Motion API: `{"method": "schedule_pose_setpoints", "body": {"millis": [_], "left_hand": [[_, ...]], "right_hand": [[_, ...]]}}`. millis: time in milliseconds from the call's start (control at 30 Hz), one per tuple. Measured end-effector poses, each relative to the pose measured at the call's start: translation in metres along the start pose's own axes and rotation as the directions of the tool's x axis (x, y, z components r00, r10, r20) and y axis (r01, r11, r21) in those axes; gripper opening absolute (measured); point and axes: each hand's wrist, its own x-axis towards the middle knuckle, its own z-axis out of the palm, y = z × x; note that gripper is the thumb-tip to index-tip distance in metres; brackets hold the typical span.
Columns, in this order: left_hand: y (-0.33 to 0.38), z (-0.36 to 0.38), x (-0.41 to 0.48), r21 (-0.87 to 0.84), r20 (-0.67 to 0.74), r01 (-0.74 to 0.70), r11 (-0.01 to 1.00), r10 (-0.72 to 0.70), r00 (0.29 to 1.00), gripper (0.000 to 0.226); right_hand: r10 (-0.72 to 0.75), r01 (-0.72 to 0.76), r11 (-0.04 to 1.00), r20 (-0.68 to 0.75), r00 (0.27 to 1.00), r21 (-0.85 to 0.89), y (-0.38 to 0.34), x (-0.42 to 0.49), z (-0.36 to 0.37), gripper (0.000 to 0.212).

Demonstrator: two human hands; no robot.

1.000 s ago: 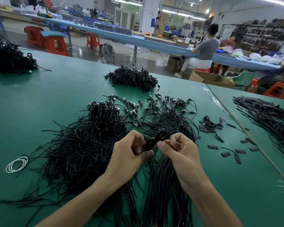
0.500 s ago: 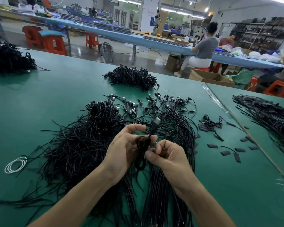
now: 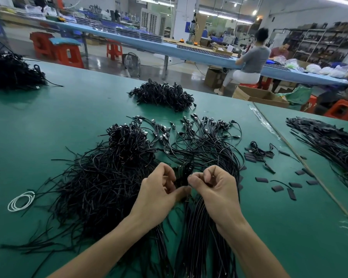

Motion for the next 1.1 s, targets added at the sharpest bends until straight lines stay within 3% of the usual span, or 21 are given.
{"method": "schedule_pose_setpoints", "body": {"millis": [100, 200, 233, 300, 367, 433, 567, 633, 733, 800, 900, 1000, 1100], "left_hand": [[0.001, -0.001, 0.001, -0.224, 0.069, 0.124, 0.967, -0.111, 0.991, 0.034], [0.006, -0.002, 0.005, -0.534, 0.11, 0.294, 0.793, -0.279, 0.954, 0.006], [0.007, -0.002, 0.007, -0.598, 0.129, 0.336, 0.728, -0.326, 0.936, 0.006], [0.006, -0.003, 0.01, -0.614, 0.148, 0.358, 0.704, -0.343, 0.928, 0.021], [0.003, -0.005, 0.012, -0.547, 0.143, 0.345, 0.763, -0.32, 0.936, 0.041], [-0.001, -0.009, 0.013, -0.476, 0.124, 0.339, 0.812, -0.319, 0.939, 0.046], [-0.012, -0.026, 0.029, -0.397, 0.078, 0.273, 0.876, -0.264, 0.961, 0.048], [-0.018, -0.038, 0.047, -0.249, -0.071, 0.199, 0.948, -0.223, 0.972, 0.041], [-0.027, -0.056, 0.083, 0.011, -0.278, 0.121, 0.993, -0.113, 0.954, 0.036], [-0.031, -0.062, 0.106, 0.12, -0.317, 0.1, 0.988, -0.057, 0.947, 0.035], [-0.034, -0.064, 0.135, 0.301, -0.319, 0.032, 0.953, 0.068, 0.945, 0.034], [-0.042, -0.059, 0.153, 0.512, -0.248, -0.019, 0.859, 0.169, 0.954, 0.026], [-0.054, -0.054, 0.161, 0.585, -0.203, -0.004, 0.811, 0.151, 0.967, 0.026]], "right_hand": [[-0.009, 0.008, 1.0, 0.045, 0.999, 0.013, -0.002, 0.0, 0.001, 0.038], [0.009, -0.013, 0.999, 0.063, 0.998, 0.052, -0.001, 0.001, 0.001, 0.037], [0.019, -0.024, 0.998, 0.076, 0.997, 0.06, 0.0, 0.002, 0.001, 0.037], [0.046, -0.058, 0.994, 0.12, 0.992, 0.093, 0.004, 0.001, 0.003, 0.035], [0.077, -0.095, 0.99, 0.164, 0.983, 0.103, 0.009, 0.0, 0.004, 0.032], [0.1, -0.112, 0.992, 0.18, 0.979, 0.056, 0.014, 0.0, 0.002, 0.028], [0.156, -0.129, 0.965, 0.102, 0.983, -0.226, 0.028, 0.012, -0.013, 0.007], [0.171, -0.15, 0.854, -0.004, 0.985, -0.498, 0.039, 0.025, -0.026, 0.01], [0.192, -0.138, 0.573, -0.031, 0.981, -0.808, 0.056, 0.043, -0.038, 0.044], [0.219, -0.111, 0.417, -0.019, 0.976, -0.902, 0.065, 0.052, -0.037, 0.059], [0.235, -0.105, 0.285, -0.037, 0.971, -0.953, 0.075, 0.063, -0.031, 0.068], [0.191, -0.137, 0.279, -0.085, 0.978, -0.95, 0.077, 0.069, -0.024, 0.06], [0.017, -0.055, 0.389, -0.052, 0.998, -0.92, 0.068, 0.067, -0.018, 0.031]]}}
